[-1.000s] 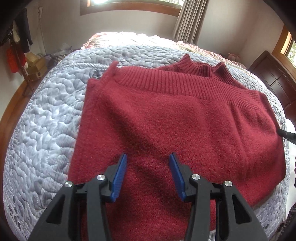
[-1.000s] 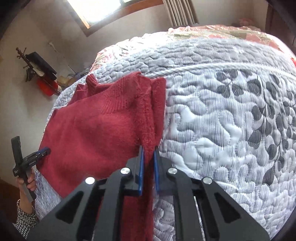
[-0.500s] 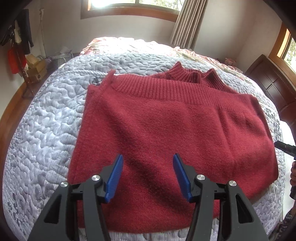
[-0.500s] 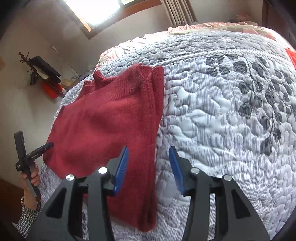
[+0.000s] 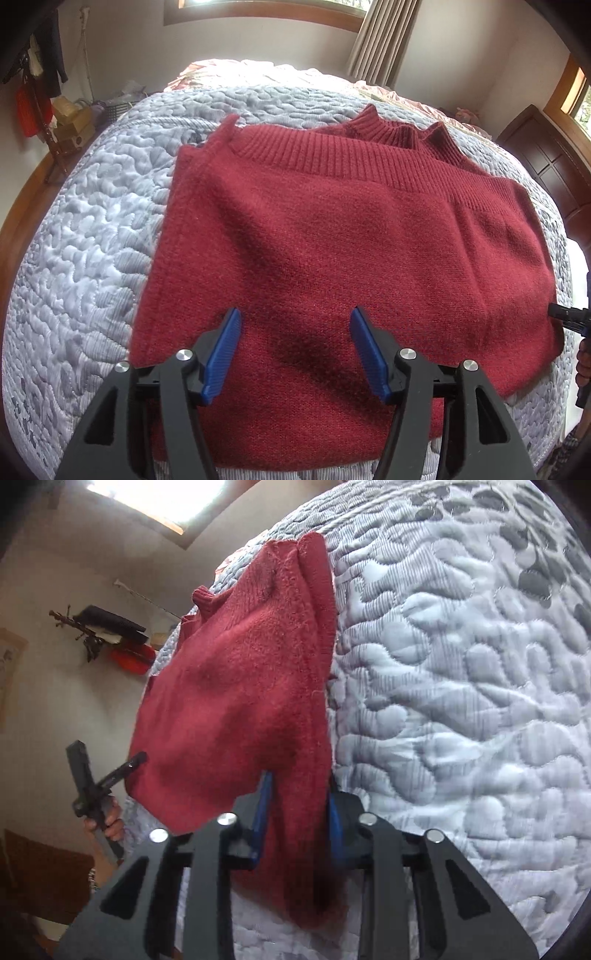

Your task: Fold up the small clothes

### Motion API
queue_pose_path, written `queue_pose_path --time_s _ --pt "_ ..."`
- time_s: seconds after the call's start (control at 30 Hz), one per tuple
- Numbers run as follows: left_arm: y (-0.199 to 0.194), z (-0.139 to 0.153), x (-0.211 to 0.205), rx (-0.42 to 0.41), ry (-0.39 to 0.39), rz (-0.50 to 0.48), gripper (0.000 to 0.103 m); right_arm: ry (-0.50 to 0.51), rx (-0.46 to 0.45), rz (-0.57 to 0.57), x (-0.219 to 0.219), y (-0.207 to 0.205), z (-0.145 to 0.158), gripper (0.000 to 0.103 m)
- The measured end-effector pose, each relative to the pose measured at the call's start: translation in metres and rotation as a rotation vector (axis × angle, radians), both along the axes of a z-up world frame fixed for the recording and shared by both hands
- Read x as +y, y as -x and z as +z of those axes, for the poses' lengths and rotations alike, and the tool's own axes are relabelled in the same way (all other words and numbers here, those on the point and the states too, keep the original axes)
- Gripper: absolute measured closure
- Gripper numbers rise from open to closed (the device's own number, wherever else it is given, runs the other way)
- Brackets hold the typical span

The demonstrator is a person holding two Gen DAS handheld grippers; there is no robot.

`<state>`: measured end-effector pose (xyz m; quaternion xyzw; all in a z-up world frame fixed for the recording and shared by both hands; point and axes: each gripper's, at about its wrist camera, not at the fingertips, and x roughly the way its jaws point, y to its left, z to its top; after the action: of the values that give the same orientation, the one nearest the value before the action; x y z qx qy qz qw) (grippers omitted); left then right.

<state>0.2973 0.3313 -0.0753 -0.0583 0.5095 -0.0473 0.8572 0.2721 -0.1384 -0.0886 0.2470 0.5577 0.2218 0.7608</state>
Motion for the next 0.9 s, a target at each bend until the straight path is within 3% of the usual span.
queue_pose_path --time_s 0.07,0.23,0.37,0.63,0.9 --pt "-0.002 -0.002 0.0 0.004 0.0 -0.002 0.041 0.014 -0.019 0.009 0.005 0.002 0.005 0.089" --pt "-0.002 -0.003 0.003 0.006 0.019 -0.01 0.04 0.036 -0.135 0.032 0.013 0.014 0.044 0.091" --pt "-0.001 -0.004 0.005 0.005 0.03 -0.013 0.04 0.152 -0.076 0.033 0.018 0.012 0.028 0.091" --pt "0.0 -0.009 0.001 -0.006 0.013 -0.032 0.036 0.128 -0.015 -0.016 0.011 0.008 0.003 0.091" --pt "0.0 -0.001 -0.001 0.003 0.023 -0.063 0.031 0.139 -0.021 -0.05 0.028 0.003 0.052 0.092"
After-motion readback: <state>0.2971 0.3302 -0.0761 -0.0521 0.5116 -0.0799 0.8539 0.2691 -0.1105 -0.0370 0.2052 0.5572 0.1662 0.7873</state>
